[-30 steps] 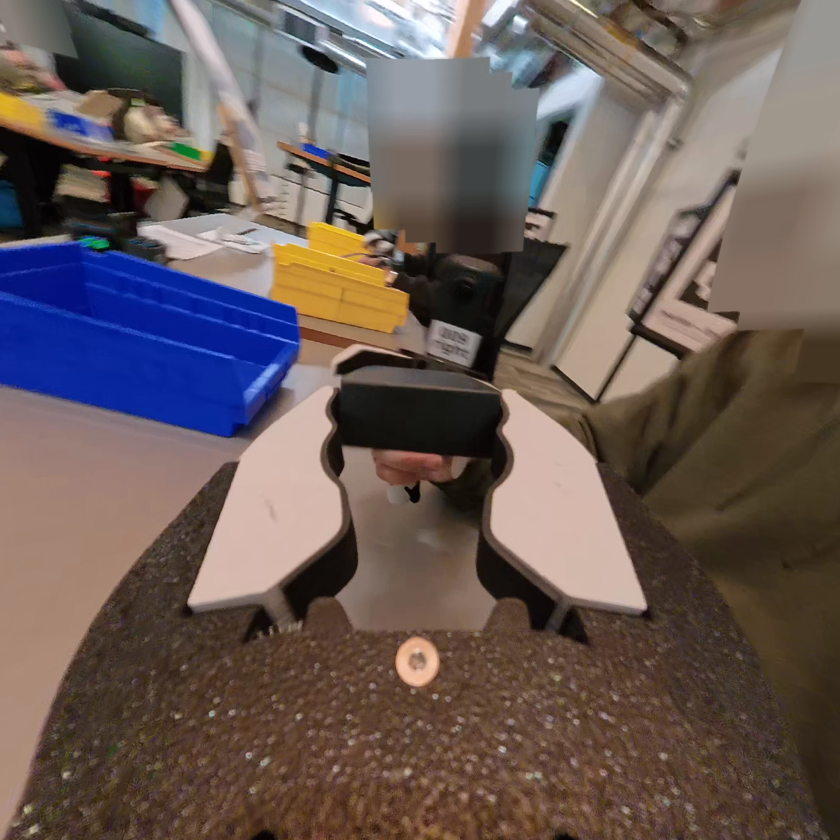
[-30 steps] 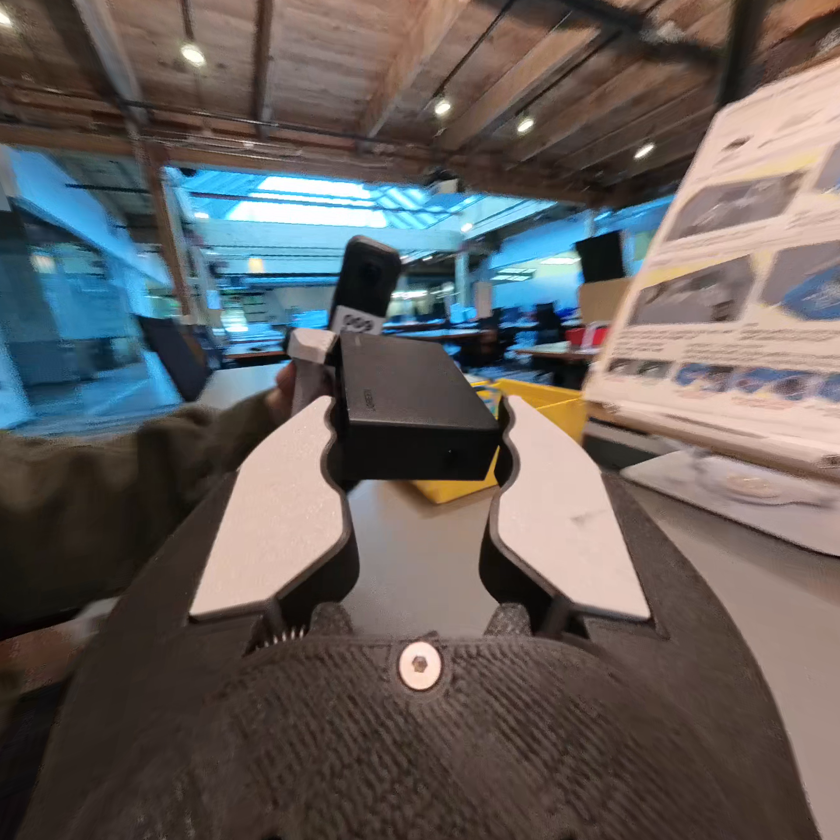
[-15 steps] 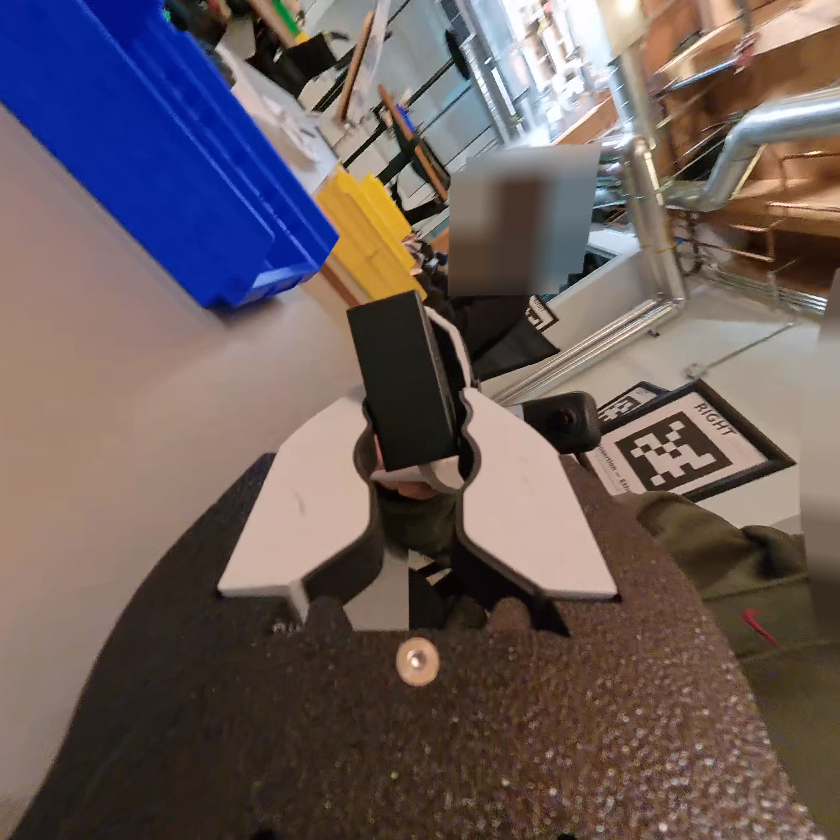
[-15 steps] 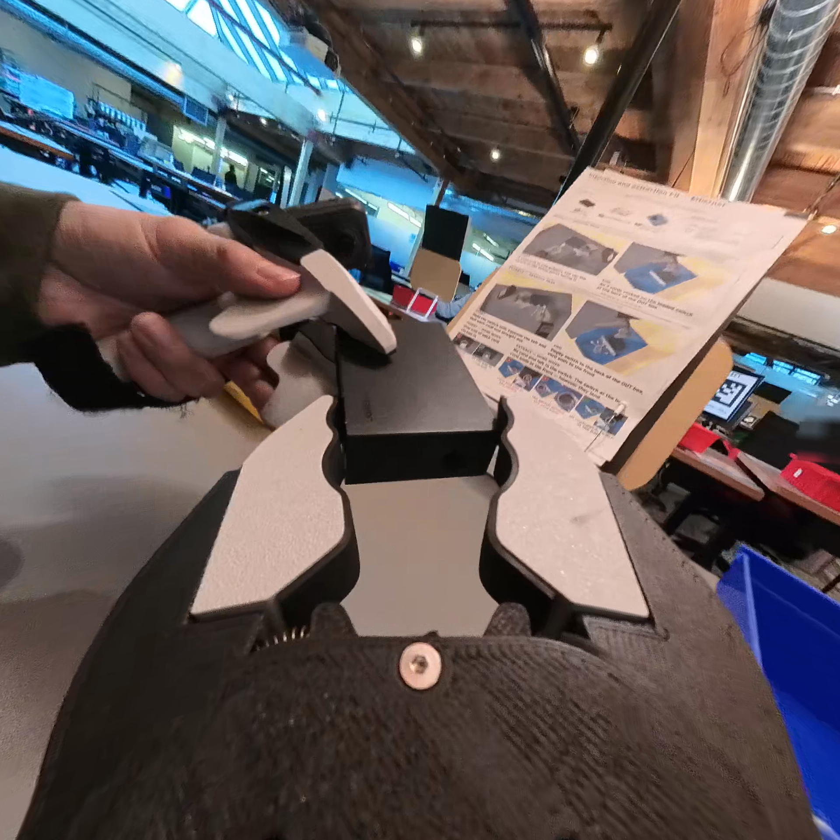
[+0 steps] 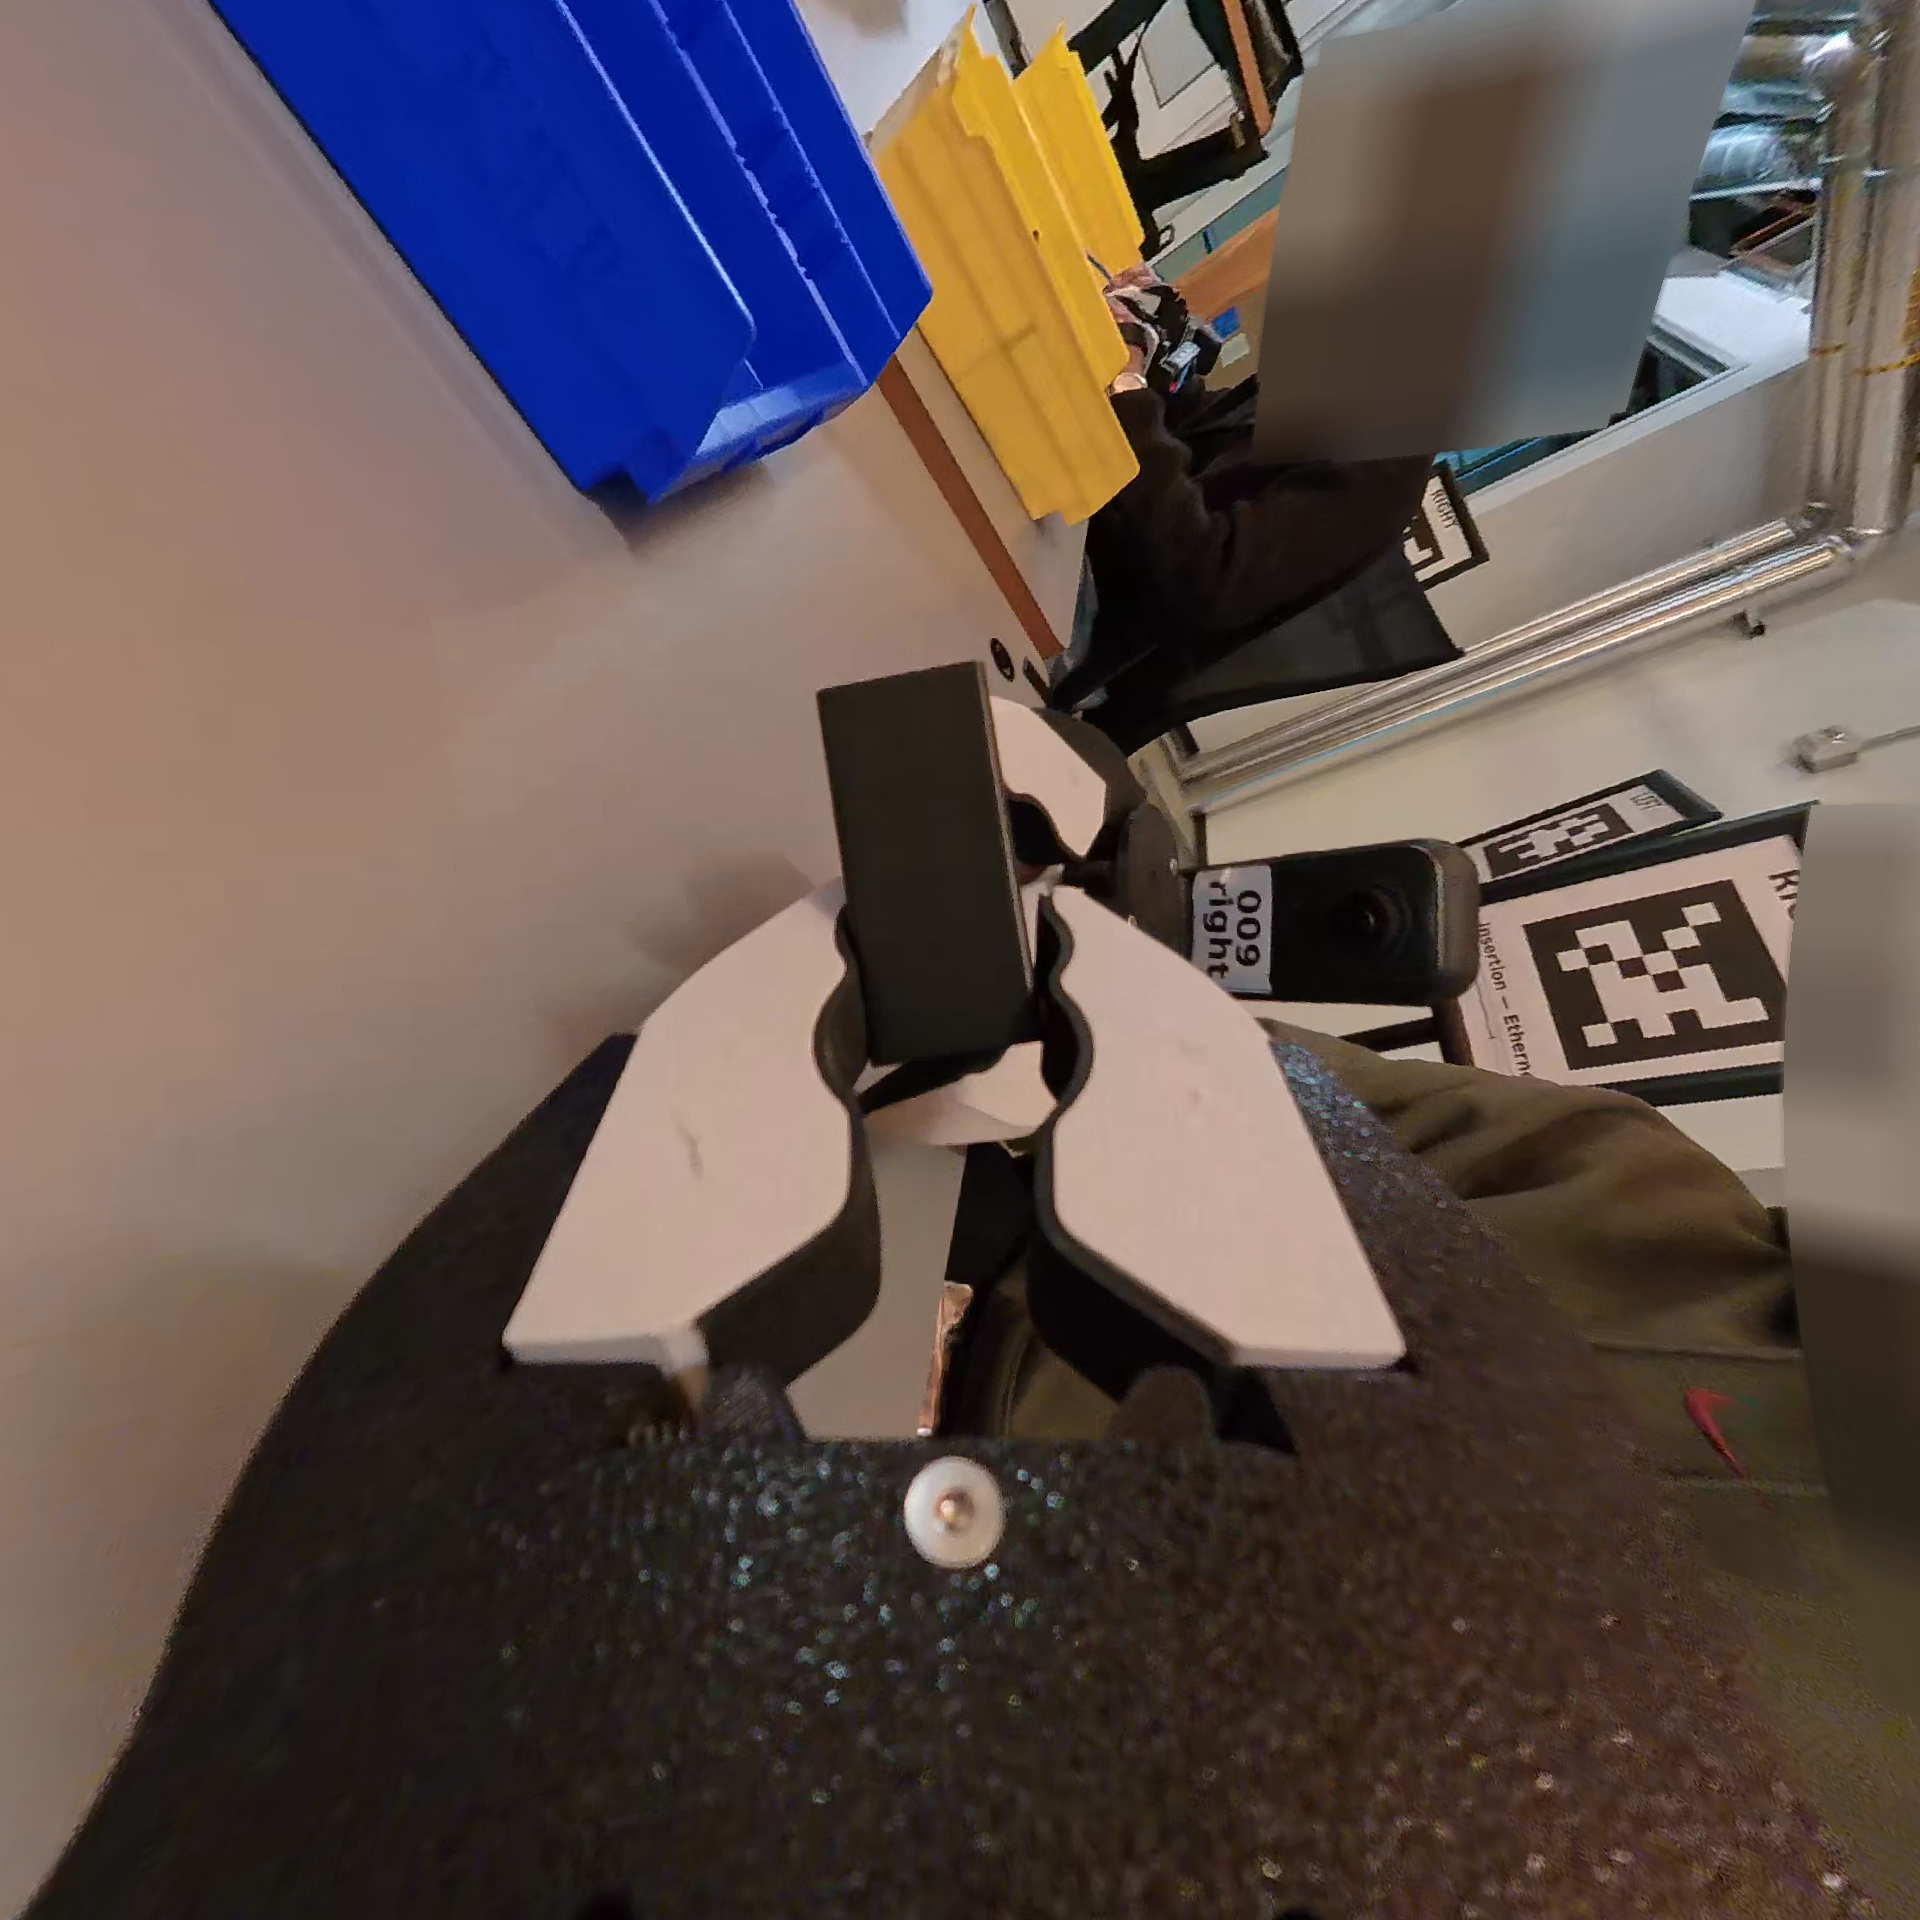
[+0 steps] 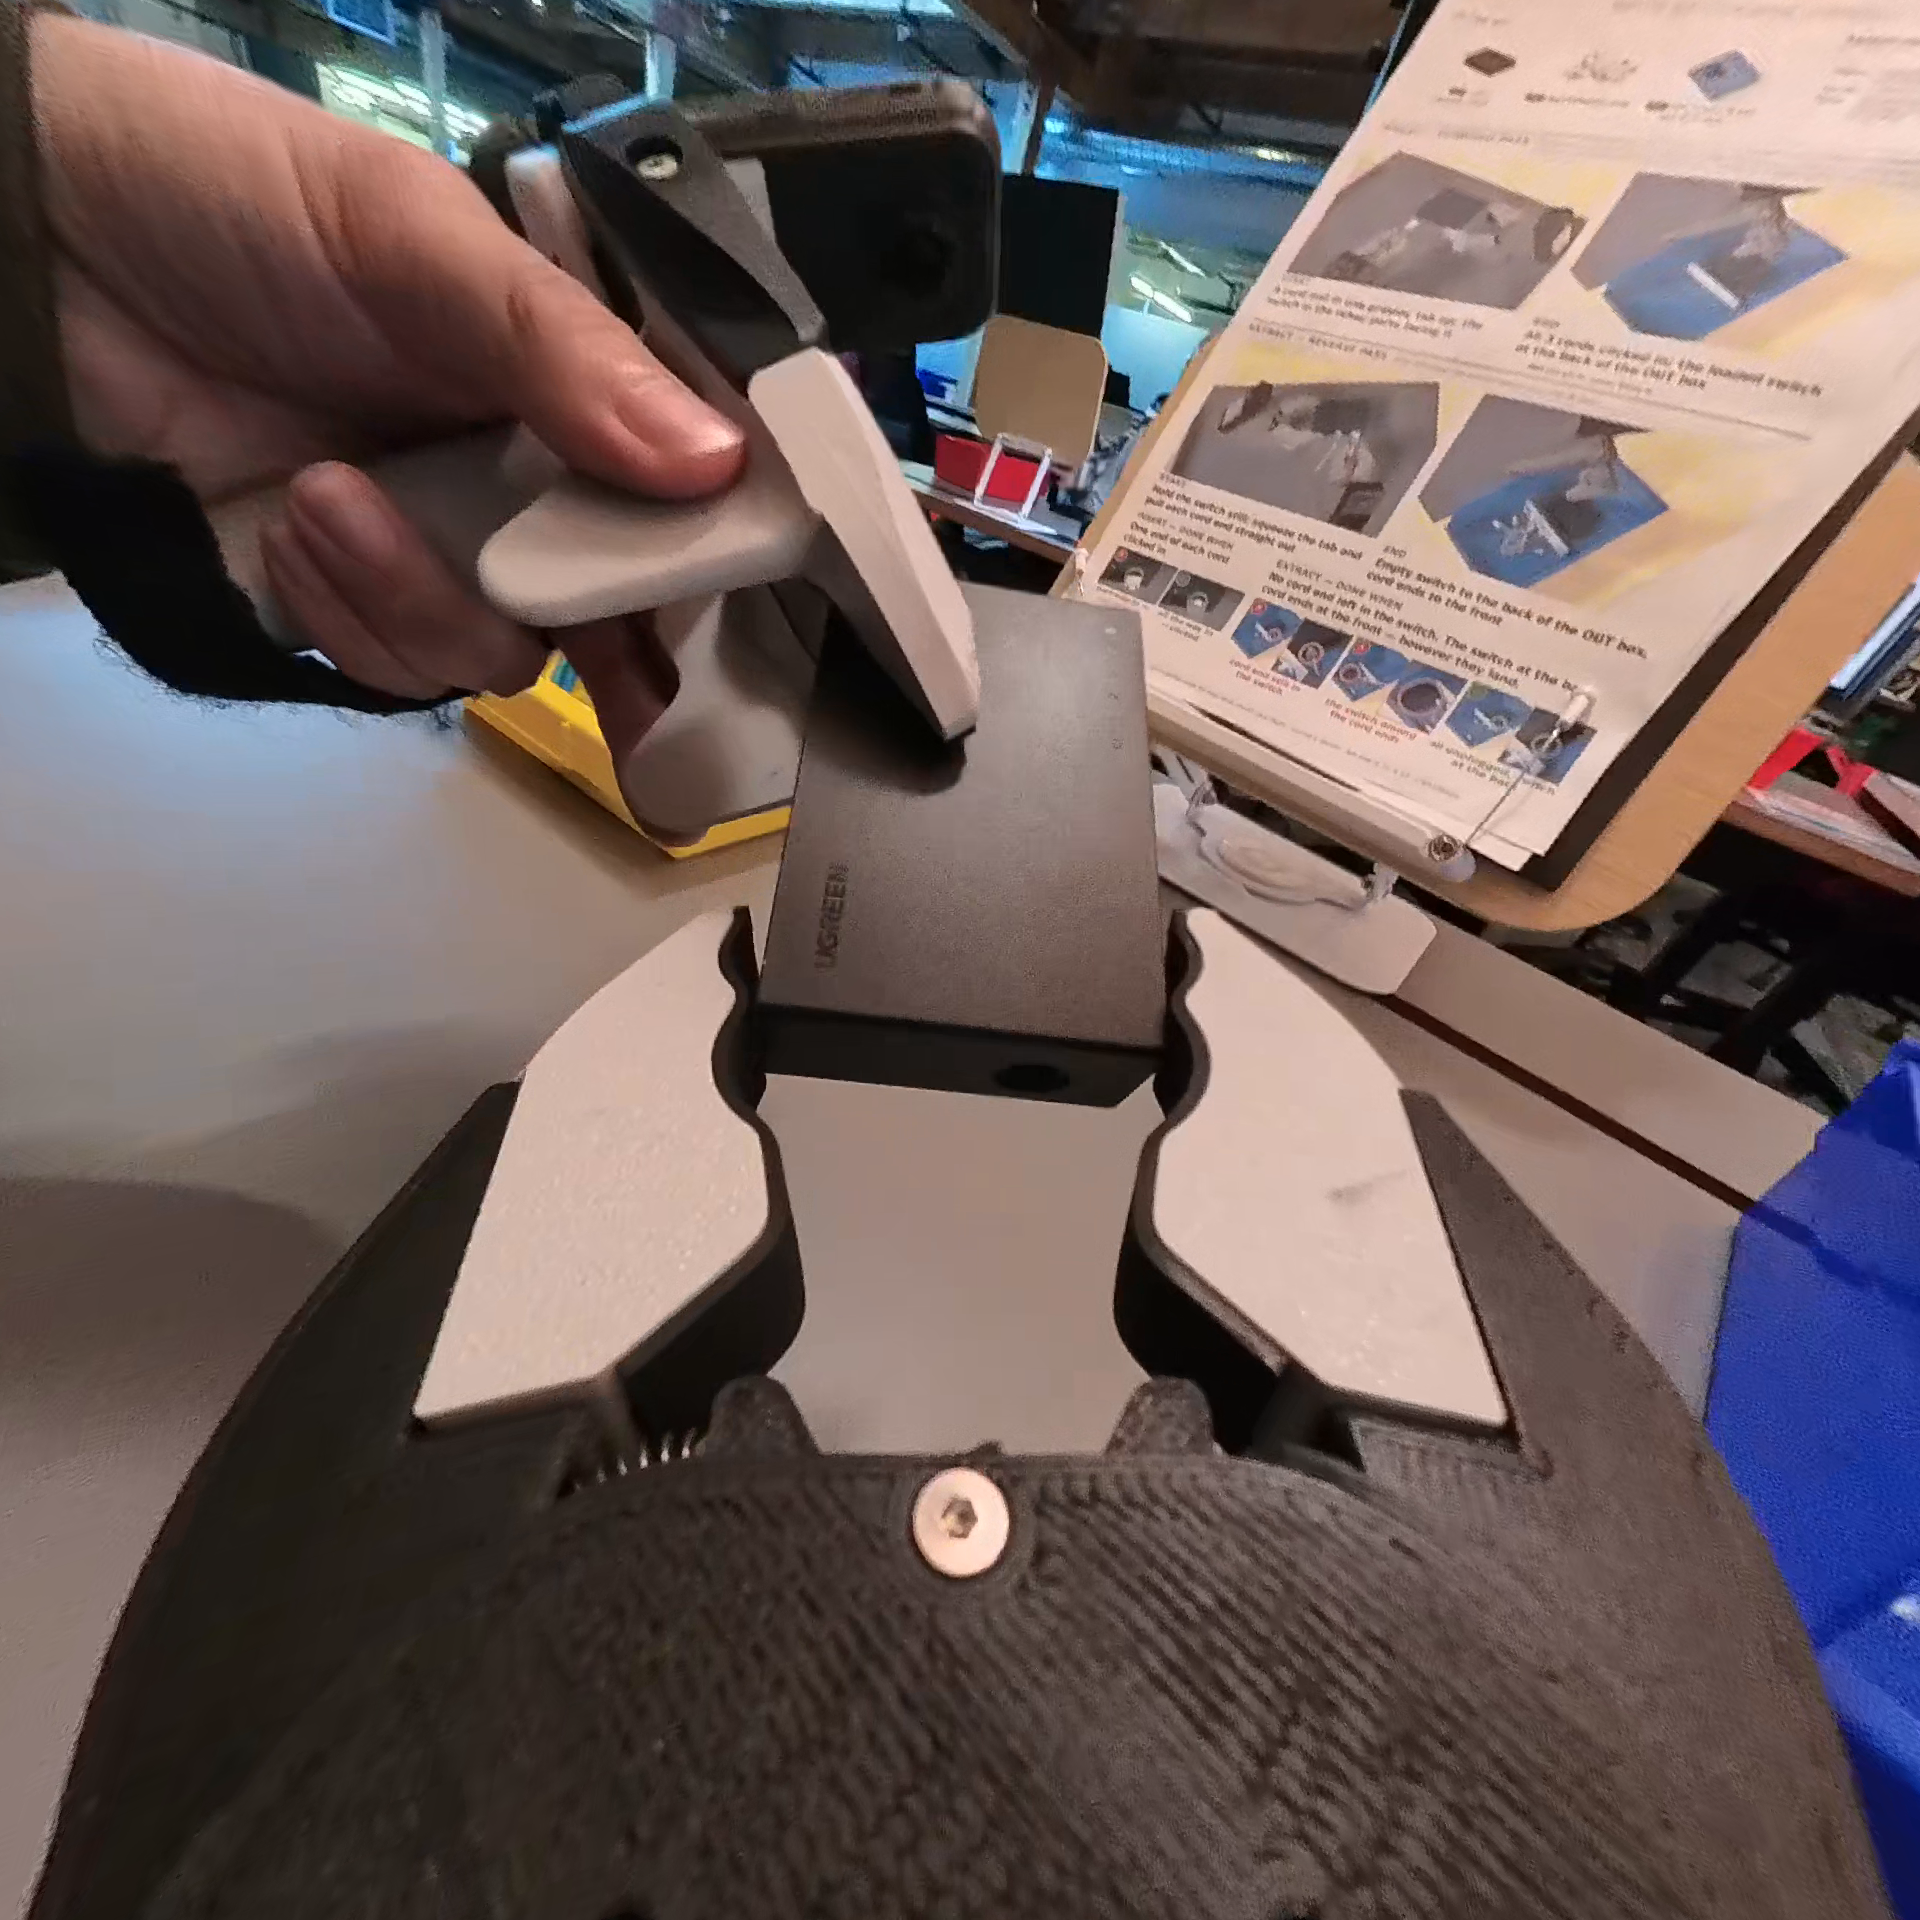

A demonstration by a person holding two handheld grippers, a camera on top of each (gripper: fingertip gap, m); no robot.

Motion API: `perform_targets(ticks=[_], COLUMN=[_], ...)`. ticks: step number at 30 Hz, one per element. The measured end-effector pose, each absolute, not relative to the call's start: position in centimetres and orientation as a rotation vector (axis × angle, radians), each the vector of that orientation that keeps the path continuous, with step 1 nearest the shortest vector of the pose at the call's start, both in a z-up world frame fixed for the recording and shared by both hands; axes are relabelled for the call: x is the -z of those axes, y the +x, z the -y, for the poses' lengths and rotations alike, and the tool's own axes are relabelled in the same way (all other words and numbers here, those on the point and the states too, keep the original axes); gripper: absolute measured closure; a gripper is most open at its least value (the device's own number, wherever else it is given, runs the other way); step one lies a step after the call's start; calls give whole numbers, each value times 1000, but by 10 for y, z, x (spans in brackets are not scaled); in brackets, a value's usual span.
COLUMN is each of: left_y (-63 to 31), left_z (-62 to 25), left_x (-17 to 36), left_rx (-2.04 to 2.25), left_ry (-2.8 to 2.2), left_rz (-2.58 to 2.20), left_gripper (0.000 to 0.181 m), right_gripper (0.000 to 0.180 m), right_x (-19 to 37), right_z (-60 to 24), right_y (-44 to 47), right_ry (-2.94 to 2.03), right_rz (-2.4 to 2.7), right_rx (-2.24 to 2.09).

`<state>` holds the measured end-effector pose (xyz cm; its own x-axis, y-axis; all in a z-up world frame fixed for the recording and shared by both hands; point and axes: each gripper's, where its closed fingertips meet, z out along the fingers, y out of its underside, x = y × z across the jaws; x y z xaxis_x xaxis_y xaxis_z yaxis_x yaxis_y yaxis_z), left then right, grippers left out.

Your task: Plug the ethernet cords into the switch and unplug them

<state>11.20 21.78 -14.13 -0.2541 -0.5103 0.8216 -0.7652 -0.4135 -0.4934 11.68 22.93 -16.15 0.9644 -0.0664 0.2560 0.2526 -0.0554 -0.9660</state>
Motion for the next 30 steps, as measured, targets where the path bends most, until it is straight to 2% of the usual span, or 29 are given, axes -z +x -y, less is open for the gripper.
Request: perform_targets(ticks=[14, 22, 30], left_y=[113, 119, 110], left_z=[-210, -209, -244], left_x=[157, 148, 132], left_rx=[-1705, -1813, -1991], left_ry=[1713, 1692, 1869], left_rz=[1464, 1497, 1666], left_gripper=[152, 142, 141], right_gripper=[107, 107, 107], right_x=[164, 157, 168], right_z=[-221, -215, -206], right_y=[116, 123, 153], right_ry=[-1546, -1470, -1447], right_rz=[56, -36, -133], right_rx=[209, 113, 77])
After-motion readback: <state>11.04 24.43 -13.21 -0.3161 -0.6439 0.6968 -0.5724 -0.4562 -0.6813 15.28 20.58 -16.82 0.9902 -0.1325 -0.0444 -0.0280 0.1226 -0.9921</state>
